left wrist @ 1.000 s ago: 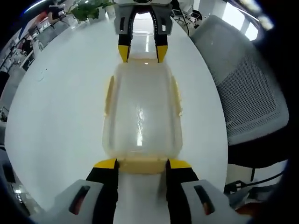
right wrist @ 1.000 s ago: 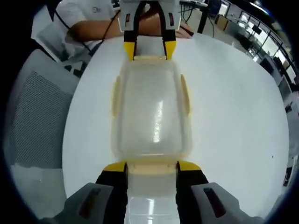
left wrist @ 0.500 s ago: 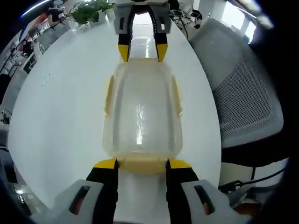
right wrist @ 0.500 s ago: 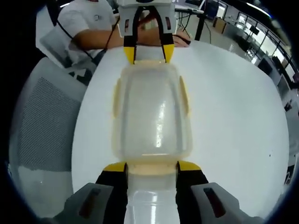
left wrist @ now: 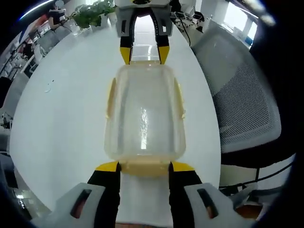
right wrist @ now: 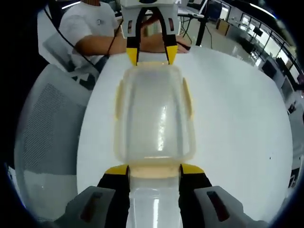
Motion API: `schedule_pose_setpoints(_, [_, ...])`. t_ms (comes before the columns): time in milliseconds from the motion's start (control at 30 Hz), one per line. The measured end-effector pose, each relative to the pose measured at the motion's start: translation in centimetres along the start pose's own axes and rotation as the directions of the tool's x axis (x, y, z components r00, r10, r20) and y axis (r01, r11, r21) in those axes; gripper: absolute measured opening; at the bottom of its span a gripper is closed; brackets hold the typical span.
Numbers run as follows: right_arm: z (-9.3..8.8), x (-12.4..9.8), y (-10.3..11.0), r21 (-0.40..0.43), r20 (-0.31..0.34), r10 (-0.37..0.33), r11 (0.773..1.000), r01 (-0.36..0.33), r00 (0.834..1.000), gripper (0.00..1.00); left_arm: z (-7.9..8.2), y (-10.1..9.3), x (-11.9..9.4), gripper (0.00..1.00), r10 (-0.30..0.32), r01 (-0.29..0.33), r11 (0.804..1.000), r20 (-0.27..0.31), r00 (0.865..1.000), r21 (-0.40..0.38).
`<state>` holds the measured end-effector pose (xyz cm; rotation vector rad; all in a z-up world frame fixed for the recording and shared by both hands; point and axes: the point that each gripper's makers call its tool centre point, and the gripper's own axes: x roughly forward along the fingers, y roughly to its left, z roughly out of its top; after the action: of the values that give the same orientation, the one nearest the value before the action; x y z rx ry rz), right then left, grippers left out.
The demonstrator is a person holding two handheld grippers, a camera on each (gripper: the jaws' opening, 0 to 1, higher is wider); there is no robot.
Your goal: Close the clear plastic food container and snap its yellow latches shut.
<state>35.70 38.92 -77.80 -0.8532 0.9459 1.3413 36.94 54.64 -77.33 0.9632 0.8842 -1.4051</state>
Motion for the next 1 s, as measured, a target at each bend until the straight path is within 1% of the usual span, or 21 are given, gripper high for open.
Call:
schedule_pose_setpoints(400, [0.6, -1.7, -0.2, 0.004, 0.012, -0.014, 1.0, 0.014, 1.0, 0.38, 0.7, 0.5, -1.4, 0.39, 0.005, -0.005, 1.0, -0.004, 1.0, 0.006])
schedule_pose_setpoints(533, [0.5, -2.0, -0.3, 0.005, 0.012, -0.017, 1.0, 0.017, 1.0, 0.38, 0.9, 0.6, -1.4, 0.39, 0.003, -0.003, 1.0, -0.002, 1.0, 0.006])
schedule_pose_setpoints(733, [-0.1, -2.1, 0.2, 0.002, -0.002, -0.008, 1.0, 0.008, 1.0, 0.38, 1.4, 0.0, -1.0, 0.39, -0.009, 0.008, 1.0, -0.007, 1.0, -0.002])
schedule_pose_setpoints(1000, [-1.3, -2.8, 0.2, 0.002, -0.008, -0.007, 1.0, 0.007, 1.0, 0.38, 2.7, -0.1, -0.6, 0.39, -0.007, 0.007, 1.0, 0.003, 1.0, -0.008])
